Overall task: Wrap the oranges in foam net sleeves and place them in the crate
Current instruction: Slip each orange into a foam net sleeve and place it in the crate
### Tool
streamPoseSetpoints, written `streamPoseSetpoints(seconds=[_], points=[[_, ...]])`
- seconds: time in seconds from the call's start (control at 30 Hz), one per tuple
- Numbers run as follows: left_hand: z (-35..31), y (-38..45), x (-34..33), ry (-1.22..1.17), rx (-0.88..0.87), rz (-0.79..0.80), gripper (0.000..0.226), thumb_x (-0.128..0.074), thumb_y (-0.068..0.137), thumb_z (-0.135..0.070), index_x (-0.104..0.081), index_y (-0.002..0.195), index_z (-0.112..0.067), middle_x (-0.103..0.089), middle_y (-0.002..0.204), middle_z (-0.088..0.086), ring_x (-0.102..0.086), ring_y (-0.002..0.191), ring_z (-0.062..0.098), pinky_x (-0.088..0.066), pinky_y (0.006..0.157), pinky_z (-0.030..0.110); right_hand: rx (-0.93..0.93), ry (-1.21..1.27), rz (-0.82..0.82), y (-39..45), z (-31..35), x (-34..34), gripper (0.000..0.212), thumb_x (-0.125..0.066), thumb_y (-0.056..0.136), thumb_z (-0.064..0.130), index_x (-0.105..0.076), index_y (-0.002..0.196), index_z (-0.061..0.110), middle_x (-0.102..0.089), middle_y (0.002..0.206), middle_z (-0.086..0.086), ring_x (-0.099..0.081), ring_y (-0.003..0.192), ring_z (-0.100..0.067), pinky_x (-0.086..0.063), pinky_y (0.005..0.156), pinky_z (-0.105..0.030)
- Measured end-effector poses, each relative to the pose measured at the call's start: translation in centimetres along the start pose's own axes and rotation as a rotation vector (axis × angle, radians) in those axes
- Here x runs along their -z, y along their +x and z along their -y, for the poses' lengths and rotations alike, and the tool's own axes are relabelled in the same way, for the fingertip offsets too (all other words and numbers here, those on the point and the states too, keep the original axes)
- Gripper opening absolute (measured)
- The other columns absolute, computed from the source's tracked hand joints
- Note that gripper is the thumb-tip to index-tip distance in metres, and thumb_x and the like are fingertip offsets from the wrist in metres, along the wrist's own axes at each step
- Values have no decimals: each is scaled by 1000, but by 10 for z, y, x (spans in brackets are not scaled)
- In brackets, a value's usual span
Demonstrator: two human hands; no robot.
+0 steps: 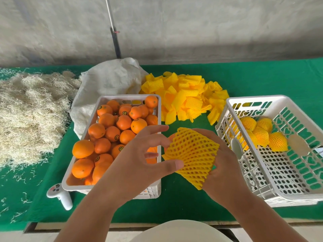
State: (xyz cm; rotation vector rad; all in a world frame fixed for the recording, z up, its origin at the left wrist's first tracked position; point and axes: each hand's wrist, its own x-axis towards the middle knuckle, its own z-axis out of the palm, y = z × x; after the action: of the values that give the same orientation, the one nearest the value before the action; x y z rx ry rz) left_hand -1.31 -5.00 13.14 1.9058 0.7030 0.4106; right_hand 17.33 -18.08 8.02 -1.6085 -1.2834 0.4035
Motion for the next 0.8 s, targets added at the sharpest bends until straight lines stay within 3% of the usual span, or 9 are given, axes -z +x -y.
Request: streamPoseSetpoints(seconds=[0.03,0.1,0.2,0.33,0.43,0.6,0.7,0.8], points=[[0,-1,0,-2,8,-15,37,-81,74,-65,-76,99,-40,-50,147,-36,-57,129,-3,-53,107,40,9,52,-16,-1,0,0,58,-84,78,35,-63,133,31,-65,128,16,-66,117,-4,-56,83,-13],[0,-2,0,-34,35,-41,31,-81,77,-61,-76,99,-40,-52,144,-36,-61,123,-3,-57,104,41,-12,117,-31,0,1,0,58,-79,75,45,-66,130,32,-68,123,16,-68,114,-5,-55,79,-10],[1,-2,-2,-121,47,-43,32,-80,79,-60,-75,99,-34,-58,141,-32,-68,116,2,-61,97,47,9,180,-26,-3,3,-1,58,-81,73,40,-67,129,35,-70,121,13,-70,113,-9,-57,78,-13],[5,-3,-2,-229,25,-40,34,-73,82,-56,-77,97,-25,-68,137,-12,-67,124,17,-53,106,56,4,136,4,-1,4,1,62,-79,75,33,-64,134,33,-69,127,13,-68,117,-9,-57,80,-14],[7,-3,0,-294,28,-46,24,-73,88,-49,-79,96,-27,-71,133,-3,-65,127,24,-48,110,60,-3,125,46,0,1,3,69,-86,77,15,-63,138,33,-64,137,10,-66,122,-13,-62,81,-26],[11,-3,2,-351,52,-28,39,-70,92,-48,-78,115,-18,-75,128,6,-69,123,30,-47,112,60,9,132,71,-1,3,6,60,-80,76,29,-66,135,35,-60,142,9,-67,119,-17,-65,74,-35],[12,-1,3,-379,72,-17,29,-66,99,-41,-78,114,-20,-77,122,9,-71,117,32,-47,112,61,17,133,75,-1,4,7,54,-81,76,28,-70,127,38,-57,146,12,-67,117,-16,-65,68,-42],[14,-1,4,-424,86,-19,25,-61,101,-33,-78,111,-17,-78,118,14,-73,113,36,-48,111,63,24,162,77,0,8,8,48,-82,77,33,-72,123,39,-56,148,12,-66,120,-15,-65,71,-37]])
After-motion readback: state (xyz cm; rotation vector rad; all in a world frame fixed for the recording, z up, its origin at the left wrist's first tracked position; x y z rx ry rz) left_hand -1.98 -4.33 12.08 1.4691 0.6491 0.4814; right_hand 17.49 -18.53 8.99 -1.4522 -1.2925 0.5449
